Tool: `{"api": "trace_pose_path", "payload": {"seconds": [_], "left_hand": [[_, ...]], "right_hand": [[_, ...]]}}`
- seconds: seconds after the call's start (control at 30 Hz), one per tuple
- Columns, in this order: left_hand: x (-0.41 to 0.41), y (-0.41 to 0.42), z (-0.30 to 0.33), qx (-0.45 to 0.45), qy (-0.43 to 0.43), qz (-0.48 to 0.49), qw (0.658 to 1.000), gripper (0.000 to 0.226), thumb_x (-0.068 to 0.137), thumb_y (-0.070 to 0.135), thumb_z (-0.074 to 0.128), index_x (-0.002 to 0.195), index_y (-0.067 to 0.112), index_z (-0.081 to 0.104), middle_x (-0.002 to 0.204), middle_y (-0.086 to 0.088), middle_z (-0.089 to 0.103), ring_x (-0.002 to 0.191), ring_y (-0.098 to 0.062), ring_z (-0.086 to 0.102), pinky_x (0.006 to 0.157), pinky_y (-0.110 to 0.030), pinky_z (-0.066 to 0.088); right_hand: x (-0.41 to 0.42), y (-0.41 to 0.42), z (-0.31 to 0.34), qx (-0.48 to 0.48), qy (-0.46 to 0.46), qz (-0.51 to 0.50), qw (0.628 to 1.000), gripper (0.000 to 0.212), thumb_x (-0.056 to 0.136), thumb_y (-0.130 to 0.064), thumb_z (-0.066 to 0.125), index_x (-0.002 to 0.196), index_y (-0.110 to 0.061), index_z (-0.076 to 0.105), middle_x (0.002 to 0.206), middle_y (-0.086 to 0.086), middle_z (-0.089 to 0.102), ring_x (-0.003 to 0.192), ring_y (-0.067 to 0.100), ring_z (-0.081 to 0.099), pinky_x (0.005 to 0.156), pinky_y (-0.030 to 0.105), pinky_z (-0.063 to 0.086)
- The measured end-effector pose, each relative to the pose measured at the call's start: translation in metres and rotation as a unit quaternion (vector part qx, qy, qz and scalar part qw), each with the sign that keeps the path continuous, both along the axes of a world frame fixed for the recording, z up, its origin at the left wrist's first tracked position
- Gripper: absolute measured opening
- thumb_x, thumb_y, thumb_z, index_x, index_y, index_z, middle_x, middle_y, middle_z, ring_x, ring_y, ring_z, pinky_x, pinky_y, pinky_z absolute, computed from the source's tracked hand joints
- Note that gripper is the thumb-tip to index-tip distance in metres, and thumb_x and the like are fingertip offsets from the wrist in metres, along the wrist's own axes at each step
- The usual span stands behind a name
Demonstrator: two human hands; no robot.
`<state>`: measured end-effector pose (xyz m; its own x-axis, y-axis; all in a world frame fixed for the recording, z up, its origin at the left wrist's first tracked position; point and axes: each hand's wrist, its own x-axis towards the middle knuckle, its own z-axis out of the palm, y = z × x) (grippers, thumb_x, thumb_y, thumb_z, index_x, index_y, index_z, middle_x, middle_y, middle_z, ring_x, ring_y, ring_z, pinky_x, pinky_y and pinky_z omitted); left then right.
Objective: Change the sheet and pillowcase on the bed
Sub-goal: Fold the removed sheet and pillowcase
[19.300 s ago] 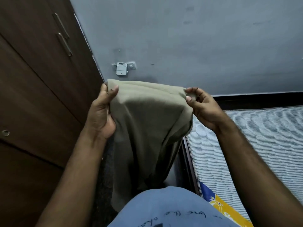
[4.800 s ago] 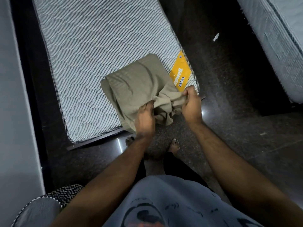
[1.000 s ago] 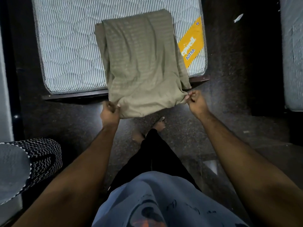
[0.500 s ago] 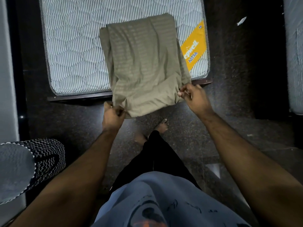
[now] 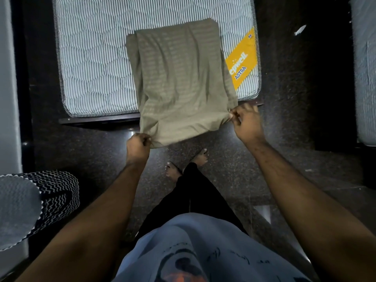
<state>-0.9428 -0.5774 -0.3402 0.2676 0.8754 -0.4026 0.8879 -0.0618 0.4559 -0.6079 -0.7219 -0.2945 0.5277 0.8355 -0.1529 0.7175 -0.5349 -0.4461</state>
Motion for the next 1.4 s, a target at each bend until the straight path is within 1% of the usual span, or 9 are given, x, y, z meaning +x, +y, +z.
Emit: {"api": "trace_pose_path", "payload": {"seconds": [0.17, 0.3, 0.43, 0.57, 0.8, 1.0, 1.13, 1.33, 1.4], "left_hand": [[0.006, -0.003, 0.002, 0.001, -0.045, 0.122, 0.992, 0.017, 0.094, 0.007, 0.058, 0.104, 0.006, 0.071, 0.104, -0.021, 0.072, 0.098, -0.037, 0.066, 0.075, -0.033, 0.043], [0.018, -0.006, 0.008, 0.035, -0.079, 0.146, 0.986, 0.013, 0.097, 0.009, 0.05, 0.1, 0.006, 0.062, 0.097, -0.02, 0.069, 0.081, -0.027, 0.057, 0.066, -0.027, 0.03], [0.018, -0.006, 0.01, 0.054, -0.092, 0.154, 0.982, 0.014, 0.1, 0.012, 0.049, 0.103, 0.004, 0.06, 0.1, -0.021, 0.069, 0.087, -0.033, 0.062, 0.068, -0.028, 0.032], [0.016, -0.006, 0.014, 0.063, -0.092, 0.171, 0.979, 0.015, 0.1, 0.012, 0.05, 0.104, 0.002, 0.061, 0.103, -0.02, 0.07, 0.091, -0.034, 0.063, 0.068, -0.025, 0.03], [0.02, -0.007, 0.018, 0.056, -0.109, 0.178, 0.976, 0.017, 0.102, 0.013, 0.049, 0.102, 0.001, 0.061, 0.101, -0.017, 0.07, 0.085, -0.019, 0.054, 0.07, -0.022, 0.031], [0.019, -0.006, 0.013, 0.06, -0.119, 0.195, 0.972, 0.017, 0.101, 0.011, 0.05, 0.102, 0.0, 0.062, 0.1, -0.018, 0.069, 0.086, -0.022, 0.056, 0.069, -0.021, 0.031], [0.015, -0.008, 0.007, 0.056, -0.117, 0.191, 0.973, 0.017, 0.101, 0.014, 0.051, 0.103, 0.002, 0.063, 0.103, -0.019, 0.07, 0.093, -0.03, 0.062, 0.07, -0.023, 0.032], [0.016, -0.013, 0.005, 0.055, -0.099, 0.173, 0.978, 0.016, 0.101, 0.013, 0.05, 0.104, 0.003, 0.063, 0.104, -0.019, 0.07, 0.094, -0.033, 0.062, 0.07, -0.025, 0.032], [0.015, -0.011, 0.003, 0.054, -0.085, 0.18, 0.978, 0.016, 0.1, 0.013, 0.05, 0.103, 0.005, 0.063, 0.104, -0.019, 0.07, 0.095, -0.035, 0.063, 0.073, -0.031, 0.038]], "right_hand": [[0.0, -0.007, 0.002, 0.071, 0.034, -0.086, 0.993, 0.014, 0.095, -0.016, 0.052, 0.094, -0.009, 0.063, 0.103, 0.014, 0.059, 0.095, 0.035, 0.053, 0.076, 0.027, 0.027], [-0.009, 0.004, 0.027, 0.212, 0.074, -0.162, 0.961, 0.013, 0.096, -0.018, 0.059, 0.092, -0.008, 0.066, 0.102, 0.009, 0.055, 0.099, 0.026, 0.052, 0.086, 0.028, 0.041], [-0.005, 0.023, 0.049, 0.23, 0.04, -0.101, 0.967, 0.007, 0.093, -0.012, 0.063, 0.09, -0.009, 0.068, 0.101, -0.001, 0.051, 0.098, 0.01, 0.045, 0.089, 0.012, 0.033], [0.002, 0.037, 0.051, 0.222, 0.058, -0.081, 0.97, 0.007, 0.091, -0.007, 0.063, 0.091, -0.009, 0.07, 0.097, -0.005, 0.055, 0.092, 0.007, 0.051, 0.084, 0.02, 0.043], [-0.003, 0.038, 0.031, 0.198, 0.209, -0.172, 0.942, 0.019, 0.103, -0.023, 0.054, 0.094, -0.007, 0.06, 0.077, -0.014, 0.056, 0.071, -0.007, 0.051, 0.069, 0.016, 0.043], [0.006, 0.035, 0.025, 0.254, 0.409, -0.229, 0.846, 0.008, 0.091, -0.007, 0.07, 0.094, -0.014, 0.072, 0.086, -0.005, 0.075, 0.083, 0.009, 0.067, 0.078, 0.027, 0.056], [0.015, 0.027, 0.025, 0.215, 0.418, -0.186, 0.863, 0.022, 0.088, 0.002, 0.07, 0.105, -0.012, 0.071, 0.096, -0.001, 0.074, 0.088, 0.007, 0.067, 0.08, 0.022, 0.055], [0.015, 0.022, 0.017, 0.226, 0.399, -0.231, 0.859, 0.022, 0.09, 0.002, 0.062, 0.096, -0.019, 0.059, 0.089, 0.004, 0.063, 0.081, 0.009, 0.058, 0.073, 0.022, 0.05], [0.012, 0.024, 0.013, 0.219, 0.345, -0.22, 0.886, 0.025, 0.091, 0.003, 0.056, 0.092, -0.021, 0.051, 0.084, 0.002, 0.054, 0.076, 0.007, 0.05, 0.069, 0.021, 0.045]]}}
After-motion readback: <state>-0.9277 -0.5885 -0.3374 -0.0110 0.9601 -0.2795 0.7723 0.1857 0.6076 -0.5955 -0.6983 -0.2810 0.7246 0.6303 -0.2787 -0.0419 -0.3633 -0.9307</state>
